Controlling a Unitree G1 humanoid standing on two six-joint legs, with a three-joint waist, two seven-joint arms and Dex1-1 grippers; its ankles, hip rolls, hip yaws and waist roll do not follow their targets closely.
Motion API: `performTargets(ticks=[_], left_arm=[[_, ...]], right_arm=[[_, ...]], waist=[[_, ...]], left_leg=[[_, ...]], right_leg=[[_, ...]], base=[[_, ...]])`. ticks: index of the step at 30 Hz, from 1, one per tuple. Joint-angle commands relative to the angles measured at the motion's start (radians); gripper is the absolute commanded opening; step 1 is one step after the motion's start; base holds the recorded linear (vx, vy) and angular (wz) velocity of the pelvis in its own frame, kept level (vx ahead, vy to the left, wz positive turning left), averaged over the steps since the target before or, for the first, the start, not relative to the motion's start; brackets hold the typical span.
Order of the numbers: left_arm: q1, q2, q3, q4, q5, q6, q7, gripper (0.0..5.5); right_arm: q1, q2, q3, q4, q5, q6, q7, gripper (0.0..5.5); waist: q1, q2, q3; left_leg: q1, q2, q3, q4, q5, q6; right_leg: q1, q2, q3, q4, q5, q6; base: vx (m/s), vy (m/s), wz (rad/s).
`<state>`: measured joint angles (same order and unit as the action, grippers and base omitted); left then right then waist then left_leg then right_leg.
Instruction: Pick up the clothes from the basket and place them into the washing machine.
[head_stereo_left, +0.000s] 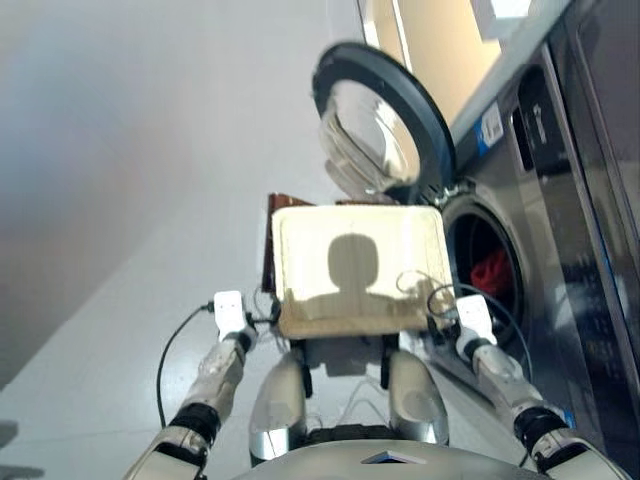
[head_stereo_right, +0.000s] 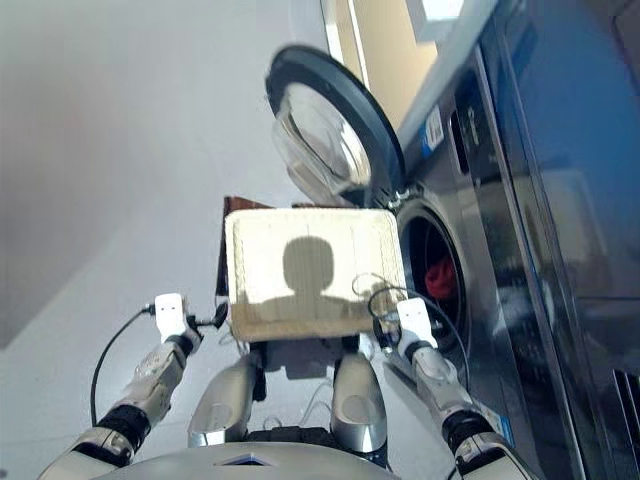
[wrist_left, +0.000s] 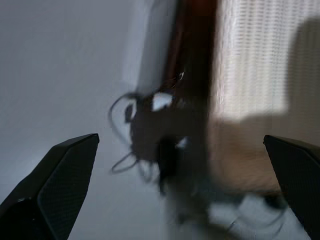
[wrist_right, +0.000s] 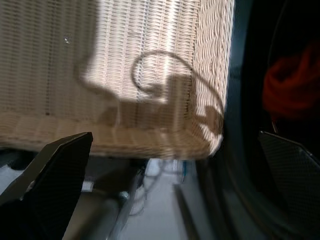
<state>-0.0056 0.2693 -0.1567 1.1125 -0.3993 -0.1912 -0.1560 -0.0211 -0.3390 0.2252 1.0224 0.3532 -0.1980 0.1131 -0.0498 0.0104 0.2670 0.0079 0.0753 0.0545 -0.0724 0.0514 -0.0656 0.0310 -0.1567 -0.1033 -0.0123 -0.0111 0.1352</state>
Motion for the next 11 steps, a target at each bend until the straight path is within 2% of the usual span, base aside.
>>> performTargets(ticks=[1, 6, 11], left_arm=[[0.013, 0.004, 0.043, 0.085, 0.107, 0.008, -0.014, 5.50], [0.036, -0.012, 0.071, 0.129, 0.137, 0.021, -0.020, 5.50], [0.032, -0.030, 0.059, 0.135, 0.131, 0.031, -0.023, 5.50]], right_arm=[[0.042, 0.018, -0.057, 0.054, 0.105, 0.014, 0.038, 5.50], [0.076, 0.051, -0.103, 0.131, 0.128, 0.041, 0.048, 5.50], [0.080, 0.075, -0.125, 0.201, 0.131, 0.066, 0.049, 5.50]], waist=[[0.019, -0.030, -0.071], [0.019, -0.032, -0.135], [0.022, -0.031, -0.160]], left_leg=[[0.026, -0.032, 0.028, 0.029, -0.024, -0.011], [0.090, -0.026, 0.028, -0.003, -0.036, -0.012], [0.116, -0.025, 0.017, 0.003, -0.049, -0.009]], right_leg=[[-0.045, -0.019, 0.009, 0.012, 0.110, 0.046], [0.015, -0.018, -0.004, -0.002, 0.088, 0.046], [0.048, -0.017, -0.018, 0.010, 0.065, 0.041]], base=[[0.141, 0.013, 0.020], [0.127, 0.010, 0.018], [0.059, 0.000, -0.010]])
